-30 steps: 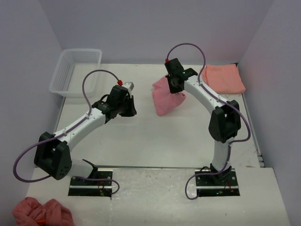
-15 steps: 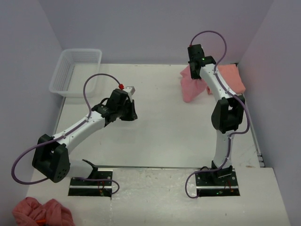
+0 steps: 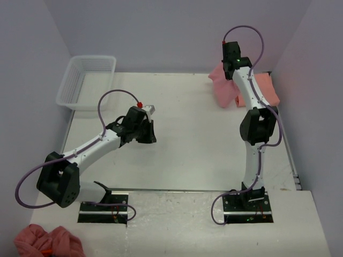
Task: Fold and stack the t-shirts
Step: Put the neatly folded tshirt into the corner of the board with the right arm
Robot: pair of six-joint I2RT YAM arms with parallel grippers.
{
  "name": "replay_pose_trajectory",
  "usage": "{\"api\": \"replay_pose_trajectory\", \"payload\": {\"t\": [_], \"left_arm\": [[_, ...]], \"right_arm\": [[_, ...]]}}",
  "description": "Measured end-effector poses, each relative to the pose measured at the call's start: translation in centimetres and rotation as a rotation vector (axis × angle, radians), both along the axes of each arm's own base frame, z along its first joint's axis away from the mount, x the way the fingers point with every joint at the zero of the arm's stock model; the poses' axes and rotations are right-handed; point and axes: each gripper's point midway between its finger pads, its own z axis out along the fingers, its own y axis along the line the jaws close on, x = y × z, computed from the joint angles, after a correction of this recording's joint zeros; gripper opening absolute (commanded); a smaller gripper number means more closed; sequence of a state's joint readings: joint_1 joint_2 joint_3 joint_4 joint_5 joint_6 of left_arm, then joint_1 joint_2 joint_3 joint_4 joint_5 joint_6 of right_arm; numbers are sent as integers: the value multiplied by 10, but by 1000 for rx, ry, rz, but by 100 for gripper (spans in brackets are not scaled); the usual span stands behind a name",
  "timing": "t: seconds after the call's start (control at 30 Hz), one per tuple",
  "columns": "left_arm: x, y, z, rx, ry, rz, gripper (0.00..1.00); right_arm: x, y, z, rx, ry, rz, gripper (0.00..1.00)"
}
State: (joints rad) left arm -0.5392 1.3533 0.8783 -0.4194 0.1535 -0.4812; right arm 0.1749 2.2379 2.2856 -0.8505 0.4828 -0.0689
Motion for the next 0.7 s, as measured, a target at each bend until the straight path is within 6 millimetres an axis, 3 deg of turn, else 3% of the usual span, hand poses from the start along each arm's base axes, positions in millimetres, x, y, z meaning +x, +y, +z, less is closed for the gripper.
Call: {"api": "replay_pose_trajectory", "payload": {"t": [0.3,0.7], "left_arm": [[0,-3,1,-13,-7,-15,17],[-2,-3,-3,-8,1,-33,16]], "right_arm": [[5,-37,5,-32,-18,-53,0],[8,-61,7,-29,-42,-100,0]]}}
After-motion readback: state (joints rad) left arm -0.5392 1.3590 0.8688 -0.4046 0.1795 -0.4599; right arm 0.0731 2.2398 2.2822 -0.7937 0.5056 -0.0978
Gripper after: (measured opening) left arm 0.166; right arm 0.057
